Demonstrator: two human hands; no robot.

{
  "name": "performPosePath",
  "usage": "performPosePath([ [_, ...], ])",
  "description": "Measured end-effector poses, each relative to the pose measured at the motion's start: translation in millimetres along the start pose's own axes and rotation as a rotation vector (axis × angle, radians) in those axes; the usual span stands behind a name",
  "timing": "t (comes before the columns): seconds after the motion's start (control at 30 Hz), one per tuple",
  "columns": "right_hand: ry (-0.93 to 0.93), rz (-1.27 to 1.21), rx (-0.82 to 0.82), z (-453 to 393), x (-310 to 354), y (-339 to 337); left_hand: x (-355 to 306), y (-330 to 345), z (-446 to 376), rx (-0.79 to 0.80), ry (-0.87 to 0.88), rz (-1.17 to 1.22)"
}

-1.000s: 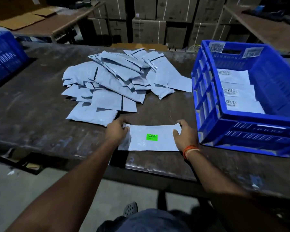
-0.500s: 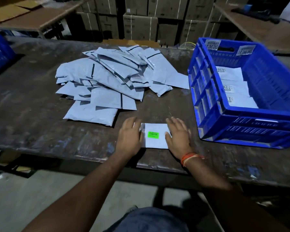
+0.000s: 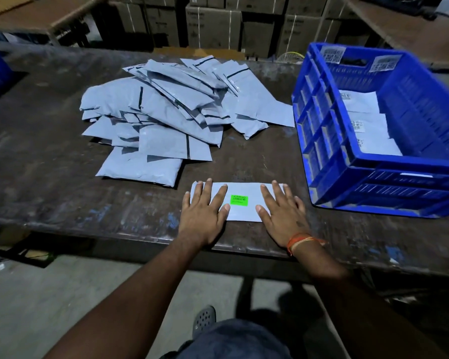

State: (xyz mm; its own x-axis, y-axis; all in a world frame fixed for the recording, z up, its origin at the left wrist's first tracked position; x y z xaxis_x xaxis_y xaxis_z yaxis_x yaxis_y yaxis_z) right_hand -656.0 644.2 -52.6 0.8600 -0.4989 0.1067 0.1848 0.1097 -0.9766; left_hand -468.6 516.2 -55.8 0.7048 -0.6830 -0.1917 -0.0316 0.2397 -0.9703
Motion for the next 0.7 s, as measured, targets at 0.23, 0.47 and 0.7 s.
performPosePath([
  [0.23,0.063,0.013,0.038,7,-13,-5,17,-3,3,0.026,-0.074,-0.008],
  [0.47,0.116,-0.111,-0.18,23,-5,-15,11,-29,21,-0.167,-0.392,0.087],
  [0.7,0.086,-0.215,-0.226,28,0,-9,-1,-32,7,-0.105,-0.407,0.279],
])
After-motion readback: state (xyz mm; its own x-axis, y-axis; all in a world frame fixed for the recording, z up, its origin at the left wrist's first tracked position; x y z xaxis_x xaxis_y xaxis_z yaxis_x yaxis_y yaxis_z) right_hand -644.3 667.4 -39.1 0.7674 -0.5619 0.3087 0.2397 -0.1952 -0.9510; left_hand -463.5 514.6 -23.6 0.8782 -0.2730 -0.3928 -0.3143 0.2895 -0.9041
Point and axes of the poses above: each hand's wrist, its own z-axis away from the middle knuckle, its own y-axis out of the palm, x = y × z, the point moved 3 cm from there along -z, towards the middle knuckle, and after that the axes turned 9 degrees about x, right-handed, at the moved point
